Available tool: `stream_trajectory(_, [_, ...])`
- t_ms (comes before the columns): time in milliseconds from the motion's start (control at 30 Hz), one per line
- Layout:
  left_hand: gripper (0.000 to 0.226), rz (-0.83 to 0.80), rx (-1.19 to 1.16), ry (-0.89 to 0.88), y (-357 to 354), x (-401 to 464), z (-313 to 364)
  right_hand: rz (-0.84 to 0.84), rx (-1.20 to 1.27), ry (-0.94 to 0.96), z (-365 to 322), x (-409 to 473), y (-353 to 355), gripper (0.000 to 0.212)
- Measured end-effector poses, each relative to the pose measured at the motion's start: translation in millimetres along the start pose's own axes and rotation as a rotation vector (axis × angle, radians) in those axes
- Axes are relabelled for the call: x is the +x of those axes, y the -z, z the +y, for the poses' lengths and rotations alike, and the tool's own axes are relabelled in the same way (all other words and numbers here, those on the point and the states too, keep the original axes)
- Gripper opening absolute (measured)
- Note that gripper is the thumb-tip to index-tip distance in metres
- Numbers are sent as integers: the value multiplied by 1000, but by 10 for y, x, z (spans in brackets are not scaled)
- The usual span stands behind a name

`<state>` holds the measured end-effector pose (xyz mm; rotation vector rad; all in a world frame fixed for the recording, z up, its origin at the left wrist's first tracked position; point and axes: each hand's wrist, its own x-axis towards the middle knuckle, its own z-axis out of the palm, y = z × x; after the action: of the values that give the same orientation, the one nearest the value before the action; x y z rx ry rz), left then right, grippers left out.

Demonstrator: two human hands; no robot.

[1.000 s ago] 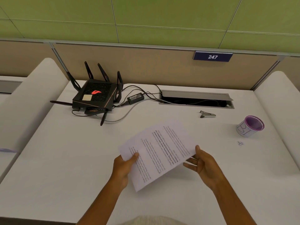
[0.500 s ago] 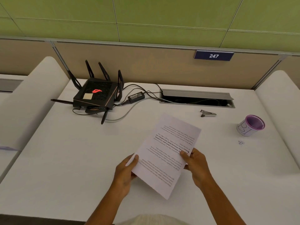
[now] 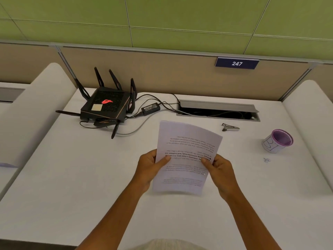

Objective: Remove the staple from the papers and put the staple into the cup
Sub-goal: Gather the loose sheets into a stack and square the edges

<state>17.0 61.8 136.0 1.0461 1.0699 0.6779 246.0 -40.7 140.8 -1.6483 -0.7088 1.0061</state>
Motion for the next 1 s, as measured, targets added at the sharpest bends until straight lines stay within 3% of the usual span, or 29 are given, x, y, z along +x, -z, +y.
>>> stream_trajectory(600, [23, 80, 58, -8, -50, 30, -231, 101, -31, 41, 224, -34, -85, 17])
stream_trajectory(867, [18, 59, 94, 35, -78, 0, -277, 5, -44, 14, 265, -24, -50, 19])
stream_trajectory(1000, [20, 102, -15, 52, -5, -10, -241, -107, -8, -36, 232, -13, 124, 26])
